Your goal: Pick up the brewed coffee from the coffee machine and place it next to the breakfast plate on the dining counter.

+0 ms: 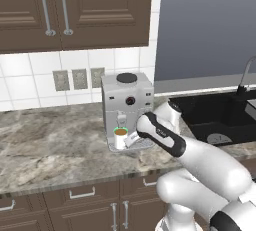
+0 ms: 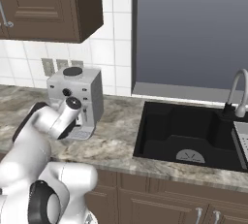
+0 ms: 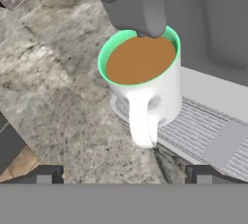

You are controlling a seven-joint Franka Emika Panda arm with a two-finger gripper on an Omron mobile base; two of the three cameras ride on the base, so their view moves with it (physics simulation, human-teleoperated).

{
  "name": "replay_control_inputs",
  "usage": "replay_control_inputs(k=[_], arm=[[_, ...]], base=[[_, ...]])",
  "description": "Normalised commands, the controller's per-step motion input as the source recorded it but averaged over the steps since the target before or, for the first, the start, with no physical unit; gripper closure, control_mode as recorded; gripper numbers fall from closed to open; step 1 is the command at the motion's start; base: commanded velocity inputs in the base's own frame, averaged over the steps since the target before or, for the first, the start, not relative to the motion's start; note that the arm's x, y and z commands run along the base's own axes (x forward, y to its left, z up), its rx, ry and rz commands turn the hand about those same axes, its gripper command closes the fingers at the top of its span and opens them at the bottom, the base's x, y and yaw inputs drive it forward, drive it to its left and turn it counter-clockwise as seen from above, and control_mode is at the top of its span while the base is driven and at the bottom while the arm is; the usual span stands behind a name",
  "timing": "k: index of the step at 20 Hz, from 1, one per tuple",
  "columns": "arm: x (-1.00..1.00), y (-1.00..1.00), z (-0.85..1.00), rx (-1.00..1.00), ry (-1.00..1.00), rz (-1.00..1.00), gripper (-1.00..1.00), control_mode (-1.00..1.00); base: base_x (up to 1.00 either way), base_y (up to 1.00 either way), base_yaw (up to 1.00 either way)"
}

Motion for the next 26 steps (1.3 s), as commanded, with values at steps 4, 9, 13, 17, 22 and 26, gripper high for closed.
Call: replay_control_inputs(k=[4, 9, 13, 17, 22, 26], arm=[[0.23, 0.0, -0.16, 0.0, 0.0, 0.0, -1.0, -1.0], [0.26, 0.0, -0.09, 0.0, 0.0, 0.0, -1.0, -1.0], [0.2, 0.03, -0.06, 0.0, -0.01, 0.0, -1.0, -1.0], [0.18, 0.24, -0.05, -0.05, -0.02, 0.0, -1.0, -1.0], [0.14, 0.33, -0.09, -0.07, -0.03, 0.0, 1.0, -1.0], [0.01, 0.12, -0.14, -0.05, -0.04, 0.0, 1.0, -1.0]], base=[[0.0, 0.0, 0.0], [0.0, 0.0, 0.0], [0.0, 0.0, 0.0], [0.0, 0.0, 0.0], [0.0, 0.0, 0.0], [0.0, 0.0, 0.0]])
